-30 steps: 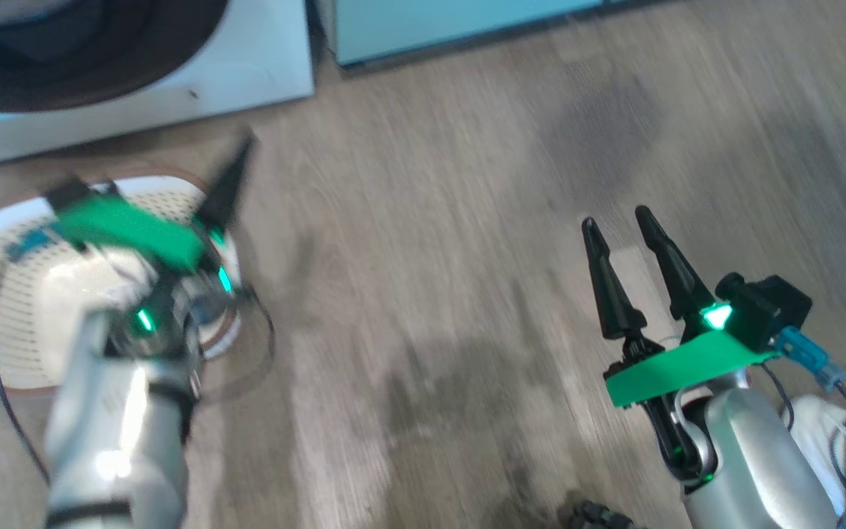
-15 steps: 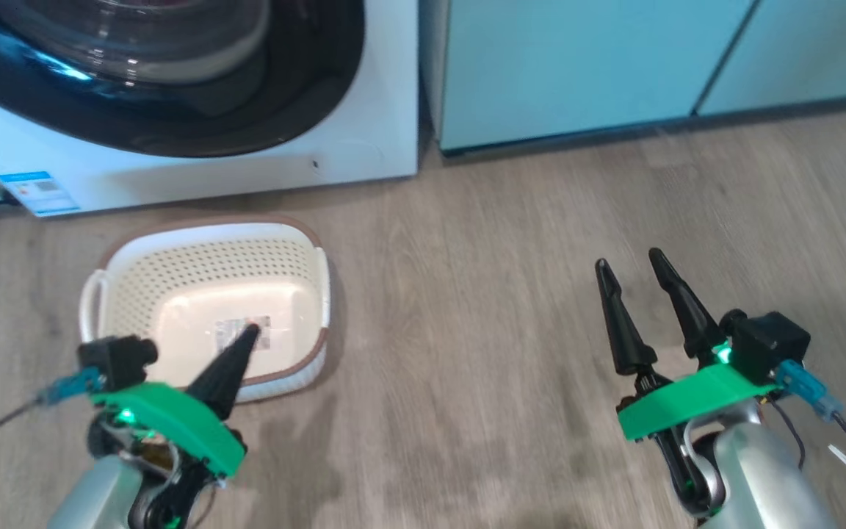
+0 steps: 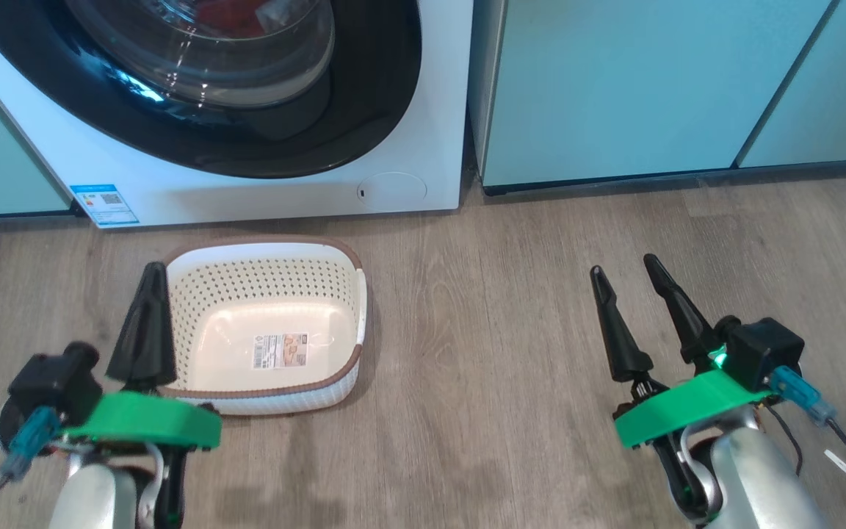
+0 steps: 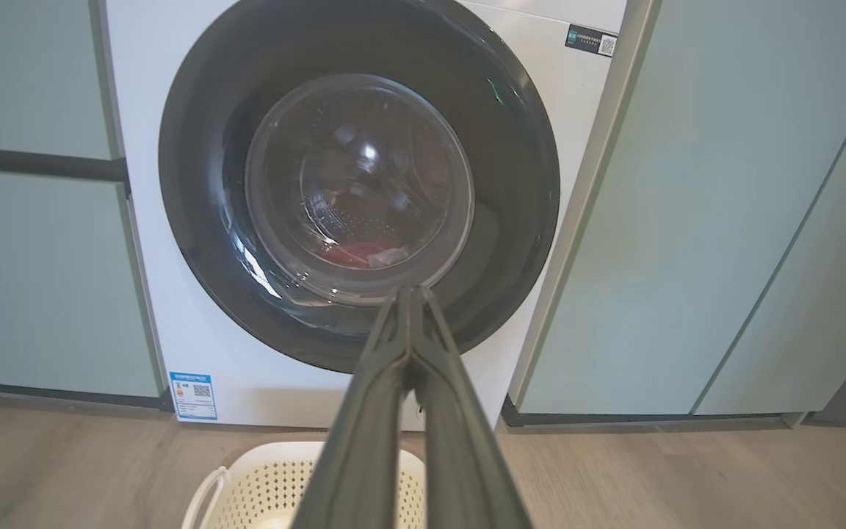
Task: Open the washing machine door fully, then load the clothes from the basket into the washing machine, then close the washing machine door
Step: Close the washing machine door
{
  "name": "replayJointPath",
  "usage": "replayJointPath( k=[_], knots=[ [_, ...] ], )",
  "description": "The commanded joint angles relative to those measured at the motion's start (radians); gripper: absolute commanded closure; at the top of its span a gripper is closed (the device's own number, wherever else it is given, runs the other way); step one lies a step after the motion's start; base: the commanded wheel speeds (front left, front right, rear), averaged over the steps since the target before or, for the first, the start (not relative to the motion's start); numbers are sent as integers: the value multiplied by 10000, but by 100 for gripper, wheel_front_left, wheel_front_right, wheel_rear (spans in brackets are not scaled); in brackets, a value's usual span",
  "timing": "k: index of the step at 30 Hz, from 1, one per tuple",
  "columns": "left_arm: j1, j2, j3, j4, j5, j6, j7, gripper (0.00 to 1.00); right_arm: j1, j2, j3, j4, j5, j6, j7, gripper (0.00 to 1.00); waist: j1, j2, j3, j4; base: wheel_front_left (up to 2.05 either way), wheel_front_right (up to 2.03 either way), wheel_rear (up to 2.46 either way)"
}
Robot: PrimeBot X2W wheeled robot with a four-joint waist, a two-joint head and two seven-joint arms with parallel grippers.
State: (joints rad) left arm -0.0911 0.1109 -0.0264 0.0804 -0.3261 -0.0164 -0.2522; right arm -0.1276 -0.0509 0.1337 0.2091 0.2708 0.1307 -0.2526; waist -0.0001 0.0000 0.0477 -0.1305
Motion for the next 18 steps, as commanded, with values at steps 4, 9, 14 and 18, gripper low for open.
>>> replayJointPath(
  k=[4,9,14,18],
  knots=[
    [175,-475,1130,-1019,1187,-423,-93,100,-51,7,216,-377,-89,0,-92,0,1,0,-76,75,0,0,0],
    [541,-588,995,-849,1434,-692,-94,100,-31,7,200,-395,-54,0,-92,0,1,0,-123,47,0,0,0],
    [740,-603,659,-943,1305,-783,-94,100,-14,7,176,-407,-34,0,-92,0,1,0,-143,11,0,0,0],
    [830,-604,497,-765,1292,-783,-94,63,9,7,160,-409,-35,0,-92,0,1,0,-167,-24,0,0,0]
  ],
)
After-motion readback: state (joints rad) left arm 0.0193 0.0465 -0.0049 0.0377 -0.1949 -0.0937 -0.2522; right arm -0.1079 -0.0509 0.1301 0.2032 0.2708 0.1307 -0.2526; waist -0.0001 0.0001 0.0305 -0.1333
